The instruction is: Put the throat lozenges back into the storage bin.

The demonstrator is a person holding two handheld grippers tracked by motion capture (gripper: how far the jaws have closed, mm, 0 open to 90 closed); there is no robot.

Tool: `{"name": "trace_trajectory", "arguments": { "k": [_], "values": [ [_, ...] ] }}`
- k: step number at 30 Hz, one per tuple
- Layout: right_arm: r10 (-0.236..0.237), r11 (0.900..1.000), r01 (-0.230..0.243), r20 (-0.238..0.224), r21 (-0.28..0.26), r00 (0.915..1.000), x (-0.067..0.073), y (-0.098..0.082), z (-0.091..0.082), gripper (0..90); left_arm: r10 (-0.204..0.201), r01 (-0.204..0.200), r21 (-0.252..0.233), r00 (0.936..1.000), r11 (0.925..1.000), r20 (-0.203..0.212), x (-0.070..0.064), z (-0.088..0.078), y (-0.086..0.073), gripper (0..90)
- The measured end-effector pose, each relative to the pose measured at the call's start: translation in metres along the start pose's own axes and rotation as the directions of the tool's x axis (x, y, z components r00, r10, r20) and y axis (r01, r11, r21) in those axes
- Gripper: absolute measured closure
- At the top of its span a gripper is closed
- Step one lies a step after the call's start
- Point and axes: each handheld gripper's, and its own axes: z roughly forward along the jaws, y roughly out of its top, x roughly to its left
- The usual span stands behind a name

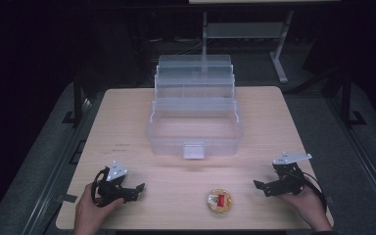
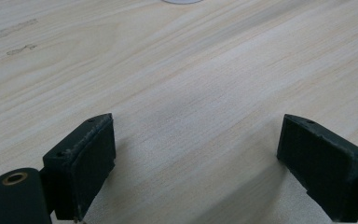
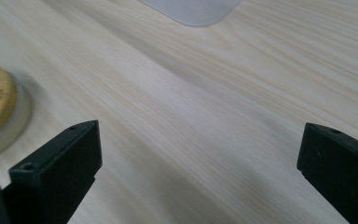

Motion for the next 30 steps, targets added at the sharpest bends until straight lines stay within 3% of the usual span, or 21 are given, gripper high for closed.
{"name": "trace_trajectory", "arguments": {
  "k": [9, 16, 30],
  "values": [
    [-0.046, 0.999, 0.046, -0.058, 0.011, 0.9973, 0.018, 0.015, -0.004, 0.0, 0.0, 0.0, 0.0, 1.0, 1.0, 0.0, 0.0, 0.0, 0.0, 10.5],
    [-0.116, 0.992, 0.121, -0.122, 0.037, 0.9857, 0.042, 0.033, 0.004, 0.0, 0.001, -0.001, 0.001, 1.0, 1.0, 0.001, 0.0, 0.0, 0.0, 10.5],
    [-0.181, 0.978, 0.196, -0.18, 0.068, 0.9669, 0.062, 0.045, 0.012, 0.0, 0.001, -0.001, 0.001, 1.0, 1.0, 0.001, 0.0, 0.0, 0.0, 10.5]
  ]
}}
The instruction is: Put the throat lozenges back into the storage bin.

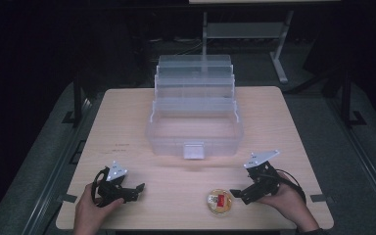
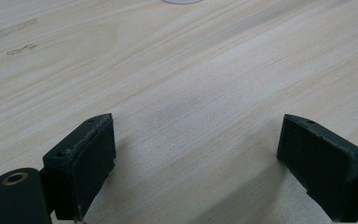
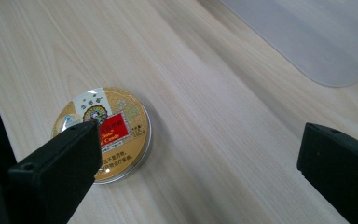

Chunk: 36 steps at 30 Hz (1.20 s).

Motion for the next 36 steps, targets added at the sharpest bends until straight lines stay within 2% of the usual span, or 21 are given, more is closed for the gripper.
{"name": "trace_trajectory", "arguments": {
  "k": [7, 12, 22, 25, 36],
  "values": [
    [-0.003, 1.0, 0.003, -0.007, 0.009, 1.0, -0.001, 0.0, 0.0, 0.0, 0.0, 0.0, 0.0, 1.0, 1.0, 0.0, 0.0, 0.0, 0.0, 10.5],
    [-0.022, 0.999, 0.023, -0.02, 0.027, 0.9995, 0.002, 0.004, 0.003, 0.0, 0.0, 0.0, 0.0, 1.0, 1.0, 0.0, 0.0, 0.0, 0.0, 10.5],
    [-0.058, 0.997, 0.061, -0.054, 0.055, 0.9968, 0.014, 0.015, 0.015, 0.0, -0.003, 0.003, -0.002, 1.0, 1.0, 0.0, 0.0, 0.0, 0.0, 10.5],
    [-0.085, 0.994, 0.089, -0.07, 0.061, 0.994, 0.021, 0.019, 0.019, 0.0, -0.003, 0.003, -0.002, 1.0, 1.0, 0.0, 0.0, 0.0, 0.0, 10.5],
    [-0.129, 0.987, 0.137, -0.095, 0.079, 0.987, 0.035, 0.024, 0.029, 0.0, -0.004, 0.004, -0.001, 1.0, 1.0, -0.001, 0.0, 0.0, 0.0, 10.5]
  ]
}}
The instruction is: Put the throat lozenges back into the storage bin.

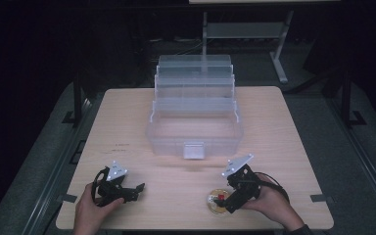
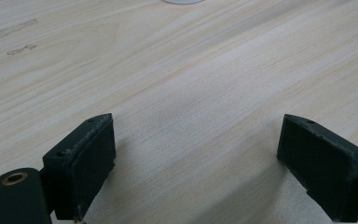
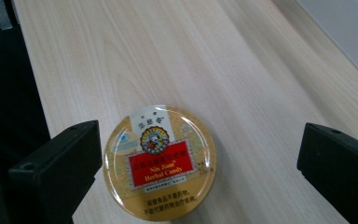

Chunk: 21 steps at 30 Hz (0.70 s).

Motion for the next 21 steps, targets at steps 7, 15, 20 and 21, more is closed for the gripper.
{"name": "trace_trajectory", "arguments": {
  "k": [7, 15, 20, 21],
  "values": [
    [-0.031, 0.999, 0.032, -0.016, 0.017, 0.9994, 0.006, 0.006, 0.007, 0.0, 0.0, 0.0, 0.0, 1.0, 1.0, 0.0, 0.0, 0.0, 0.0, 10.5],
    [-0.067, 0.996, 0.068, -0.018, 0.058, 0.9976, 0.012, 0.007, 0.017, 0.0, 0.0, 0.0, 0.0, 1.0, 1.0, 0.0, 0.0, 0.0, 0.0, 10.5],
    [-0.084, 0.993, 0.085, -0.014, 0.086, 0.9964, 0.014, 0.006, 0.023, 0.5, 0.0, 0.0, 0.0, 1.0, 1.0, 0.0, 0.0, 0.0, 0.0, 10.5],
    [-0.084, 0.993, 0.085, -0.014, 0.086, 0.9964, 0.014, 0.006, 0.023, 0.5, 0.0, 0.0, 0.0, 1.0, 1.0, 0.0, 0.0, 0.0, 0.0, 10.5]
  ]
}}
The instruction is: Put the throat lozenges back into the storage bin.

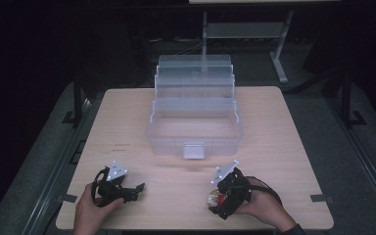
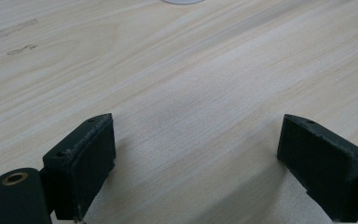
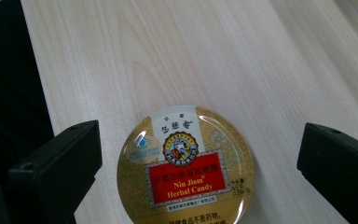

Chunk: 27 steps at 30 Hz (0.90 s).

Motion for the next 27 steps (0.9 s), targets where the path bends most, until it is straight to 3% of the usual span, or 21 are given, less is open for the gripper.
{"name": "trace_trajectory", "arguments": {
  "k": [17, 27],
  "values": [
    [-0.028, 0.998, 0.028, -0.003, 0.052, 0.9996, 0.004, -0.011, 0.014, 6.5, 0.0, 0.0, 0.0, 1.0, 1.0, 0.0, 0.0, 0.0, 0.0, 10.5],
    [-0.044, 0.998, 0.044, 0.005, 0.054, 0.999, 0.005, -0.013, 0.014, 12.8, 0.0, 0.0, 0.0, 1.0, 1.0, 0.0, 0.0, 0.0, 0.0, 10.5]
  ]
}}
